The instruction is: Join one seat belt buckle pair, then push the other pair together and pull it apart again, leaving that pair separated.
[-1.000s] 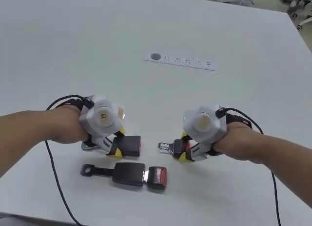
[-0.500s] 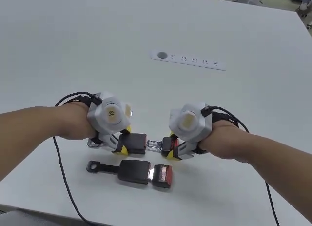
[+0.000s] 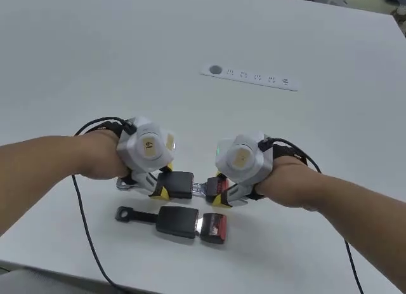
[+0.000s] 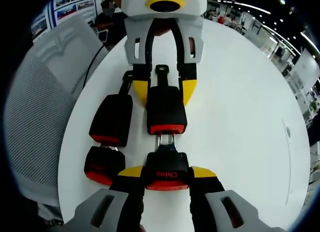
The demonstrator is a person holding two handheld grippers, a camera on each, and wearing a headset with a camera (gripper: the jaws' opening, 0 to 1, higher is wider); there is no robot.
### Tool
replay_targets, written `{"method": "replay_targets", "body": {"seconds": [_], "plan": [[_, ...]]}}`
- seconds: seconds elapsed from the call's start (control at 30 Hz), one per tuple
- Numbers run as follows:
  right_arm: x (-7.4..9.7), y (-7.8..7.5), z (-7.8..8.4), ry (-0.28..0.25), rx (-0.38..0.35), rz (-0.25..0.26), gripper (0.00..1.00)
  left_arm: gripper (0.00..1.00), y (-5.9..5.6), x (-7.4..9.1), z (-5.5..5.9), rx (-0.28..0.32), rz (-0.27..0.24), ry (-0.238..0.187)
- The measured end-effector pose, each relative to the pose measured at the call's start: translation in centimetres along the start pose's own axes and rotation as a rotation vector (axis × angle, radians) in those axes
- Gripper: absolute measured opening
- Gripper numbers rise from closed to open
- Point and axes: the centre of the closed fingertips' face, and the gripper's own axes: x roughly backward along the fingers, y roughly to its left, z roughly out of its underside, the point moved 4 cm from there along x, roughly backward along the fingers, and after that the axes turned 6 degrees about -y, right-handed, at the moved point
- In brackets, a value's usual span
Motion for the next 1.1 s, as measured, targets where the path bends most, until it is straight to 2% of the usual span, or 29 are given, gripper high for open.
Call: {"method": "replay_targets", "body": {"seconds": [0.1,0.13,0.2,0.33,0.4,0.63,0.77,0.93,1.03,1.1], "plan": [[-0.3,-0.1,0.1,0.001,0.010,-0.006,0.31,0.33,0.2,-0.1,0.3,-0.002,0.000,-0.001],[-0.5,-0.3,0.1,0.000,0.009,-0.009,0.31,0.33,0.0,0.0,0.0,-0.005,0.000,-0.001],[0.2,0.0,-0.3,-0.002,-0.001,-0.013,0.30,0.33,-0.1,0.1,-0.1,-0.003,0.002,-0.002],[-0.7,-0.4,-0.1,0.000,-0.001,-0.013,0.30,0.33,0.1,-0.1,0.0,0.004,0.008,0.006],[-0.3,-0.2,-0.5,-0.002,0.009,-0.013,0.30,0.32,0.2,-0.1,0.2,0.007,0.012,0.009],[-0.6,-0.4,-0.7,-0.011,0.010,-0.010,0.29,0.32,0.1,0.1,0.1,0.016,0.008,-0.005],[-0.7,-0.3,-0.8,-0.012,0.009,-0.008,0.29,0.32,0.3,-0.2,0.5,0.016,0.011,-0.010],[-0.8,0.1,-1.7,-0.023,0.009,-0.009,0.29,0.32,0.0,-0.1,0.0,0.006,0.019,-0.001],[-0.9,0.0,-1.8,-0.021,0.008,-0.010,0.29,0.32,0.2,-0.2,0.3,0.005,0.019,0.000],[-1.1,0.0,-1.7,-0.022,0.009,-0.008,0.29,0.32,0.0,0.0,0.0,0.006,0.014,-0.002]]}}
